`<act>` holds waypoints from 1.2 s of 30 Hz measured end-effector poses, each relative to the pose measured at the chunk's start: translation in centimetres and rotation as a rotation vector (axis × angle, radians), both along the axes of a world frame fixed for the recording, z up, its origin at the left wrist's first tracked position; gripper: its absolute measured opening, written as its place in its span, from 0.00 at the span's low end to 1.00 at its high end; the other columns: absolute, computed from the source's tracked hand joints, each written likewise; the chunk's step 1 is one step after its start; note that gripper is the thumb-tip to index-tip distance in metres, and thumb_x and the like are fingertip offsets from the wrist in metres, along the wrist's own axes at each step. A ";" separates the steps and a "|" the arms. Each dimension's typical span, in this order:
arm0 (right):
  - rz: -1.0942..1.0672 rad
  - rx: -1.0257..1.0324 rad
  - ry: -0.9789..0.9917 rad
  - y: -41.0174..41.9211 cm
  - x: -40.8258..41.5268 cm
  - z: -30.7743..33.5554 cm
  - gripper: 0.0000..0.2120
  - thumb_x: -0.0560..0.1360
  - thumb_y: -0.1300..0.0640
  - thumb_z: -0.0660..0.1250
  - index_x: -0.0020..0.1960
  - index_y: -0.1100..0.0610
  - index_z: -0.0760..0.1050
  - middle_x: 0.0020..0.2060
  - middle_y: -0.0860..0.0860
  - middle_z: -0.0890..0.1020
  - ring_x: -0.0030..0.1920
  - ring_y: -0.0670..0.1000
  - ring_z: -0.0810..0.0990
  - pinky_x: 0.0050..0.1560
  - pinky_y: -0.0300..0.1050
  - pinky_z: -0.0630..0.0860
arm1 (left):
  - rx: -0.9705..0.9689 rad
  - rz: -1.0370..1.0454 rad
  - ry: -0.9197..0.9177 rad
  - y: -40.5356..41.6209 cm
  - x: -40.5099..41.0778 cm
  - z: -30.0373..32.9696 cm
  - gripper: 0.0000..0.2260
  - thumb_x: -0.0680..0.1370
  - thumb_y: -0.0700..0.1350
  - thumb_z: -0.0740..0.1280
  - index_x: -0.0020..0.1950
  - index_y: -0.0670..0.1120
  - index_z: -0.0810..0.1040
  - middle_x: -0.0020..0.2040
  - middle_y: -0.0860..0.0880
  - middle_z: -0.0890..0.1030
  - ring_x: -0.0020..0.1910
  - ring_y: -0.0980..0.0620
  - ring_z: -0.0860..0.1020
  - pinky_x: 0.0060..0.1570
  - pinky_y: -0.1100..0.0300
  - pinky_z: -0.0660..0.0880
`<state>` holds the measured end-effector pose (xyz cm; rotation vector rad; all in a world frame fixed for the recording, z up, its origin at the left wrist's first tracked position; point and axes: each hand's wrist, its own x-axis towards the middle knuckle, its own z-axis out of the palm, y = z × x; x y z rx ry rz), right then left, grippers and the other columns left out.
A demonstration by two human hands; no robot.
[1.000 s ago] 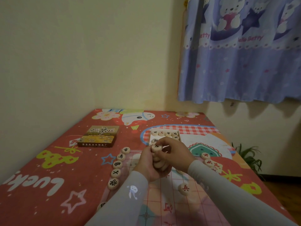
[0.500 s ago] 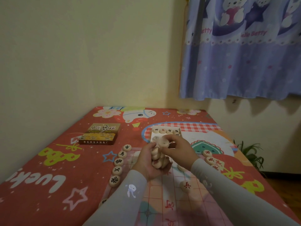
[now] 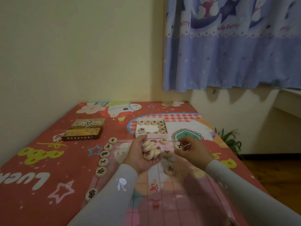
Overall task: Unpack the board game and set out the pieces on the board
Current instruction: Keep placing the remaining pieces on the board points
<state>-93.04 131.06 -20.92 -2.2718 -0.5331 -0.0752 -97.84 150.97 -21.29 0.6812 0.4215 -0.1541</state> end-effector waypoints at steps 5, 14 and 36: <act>-0.117 0.037 -0.028 -4.7 -1.1 -1.3 0.11 0.69 0.49 0.75 0.48 0.48 0.77 0.42 0.46 0.81 0.41 0.47 0.81 0.46 0.46 0.79 | -0.023 -0.066 -0.010 -2.9 -0.3 -0.2 0.15 0.75 0.52 0.63 0.49 0.41 0.76 0.36 0.42 0.75 0.39 0.45 0.75 0.36 0.49 0.80; -0.228 -0.117 -0.028 -10.1 -3.2 -3.2 0.16 0.71 0.48 0.72 0.56 0.51 0.79 0.48 0.48 0.81 0.43 0.46 0.80 0.47 0.43 0.77 | -0.010 -0.119 0.002 -7.0 0.1 -0.6 0.12 0.75 0.52 0.64 0.49 0.44 0.73 0.42 0.43 0.72 0.38 0.45 0.73 0.37 0.48 0.80; 0.403 -0.152 -0.073 9.5 -5.7 -2.0 0.18 0.69 0.53 0.72 0.58 0.51 0.77 0.49 0.46 0.74 0.44 0.44 0.74 0.47 0.33 0.69 | -0.020 0.367 -0.107 8.4 -5.6 1.9 0.18 0.78 0.52 0.61 0.31 0.44 0.69 0.29 0.47 0.71 0.30 0.48 0.72 0.43 0.52 0.76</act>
